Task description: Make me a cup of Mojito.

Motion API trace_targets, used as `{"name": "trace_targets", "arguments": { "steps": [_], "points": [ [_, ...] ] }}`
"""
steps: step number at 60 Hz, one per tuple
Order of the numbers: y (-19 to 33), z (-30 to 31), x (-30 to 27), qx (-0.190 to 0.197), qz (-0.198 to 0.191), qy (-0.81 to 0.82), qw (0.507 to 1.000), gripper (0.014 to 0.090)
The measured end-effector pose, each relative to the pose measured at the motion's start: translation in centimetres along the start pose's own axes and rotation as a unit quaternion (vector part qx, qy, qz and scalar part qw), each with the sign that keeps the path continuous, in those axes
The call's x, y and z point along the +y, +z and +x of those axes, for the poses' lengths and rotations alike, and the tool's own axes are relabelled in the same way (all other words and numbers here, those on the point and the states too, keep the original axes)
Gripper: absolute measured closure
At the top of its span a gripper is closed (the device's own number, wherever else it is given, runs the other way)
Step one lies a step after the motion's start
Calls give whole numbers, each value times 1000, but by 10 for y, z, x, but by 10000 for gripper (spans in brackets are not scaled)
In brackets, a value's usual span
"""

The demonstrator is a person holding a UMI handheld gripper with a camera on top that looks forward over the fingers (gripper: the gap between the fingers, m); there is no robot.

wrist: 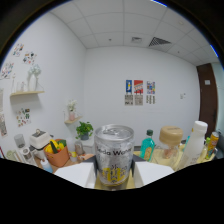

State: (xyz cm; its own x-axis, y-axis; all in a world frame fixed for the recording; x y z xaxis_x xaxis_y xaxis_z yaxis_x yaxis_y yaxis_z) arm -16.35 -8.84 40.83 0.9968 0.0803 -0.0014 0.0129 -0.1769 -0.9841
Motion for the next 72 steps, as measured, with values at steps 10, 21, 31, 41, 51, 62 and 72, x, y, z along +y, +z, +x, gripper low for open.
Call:
{"name": "trace_targets", "arguments": {
  "steps": [10,21,31,41,51,62,72],
  "points": [
    [0,-1,1,-10,-8,-2,1000,519],
    [-4,-1,2,-18,-17,-21,999,530],
    [-31,0,-7,-34,-1,-26,999,530],
    [-78,5,-20,-53,25,-14,998,528],
    [-119,28,1,-53,30,2,998,529],
    [-130,58,81,-40,-8,16,999,533],
    [-121,77,166,-32,-47,18,998,531]
  ]
}}
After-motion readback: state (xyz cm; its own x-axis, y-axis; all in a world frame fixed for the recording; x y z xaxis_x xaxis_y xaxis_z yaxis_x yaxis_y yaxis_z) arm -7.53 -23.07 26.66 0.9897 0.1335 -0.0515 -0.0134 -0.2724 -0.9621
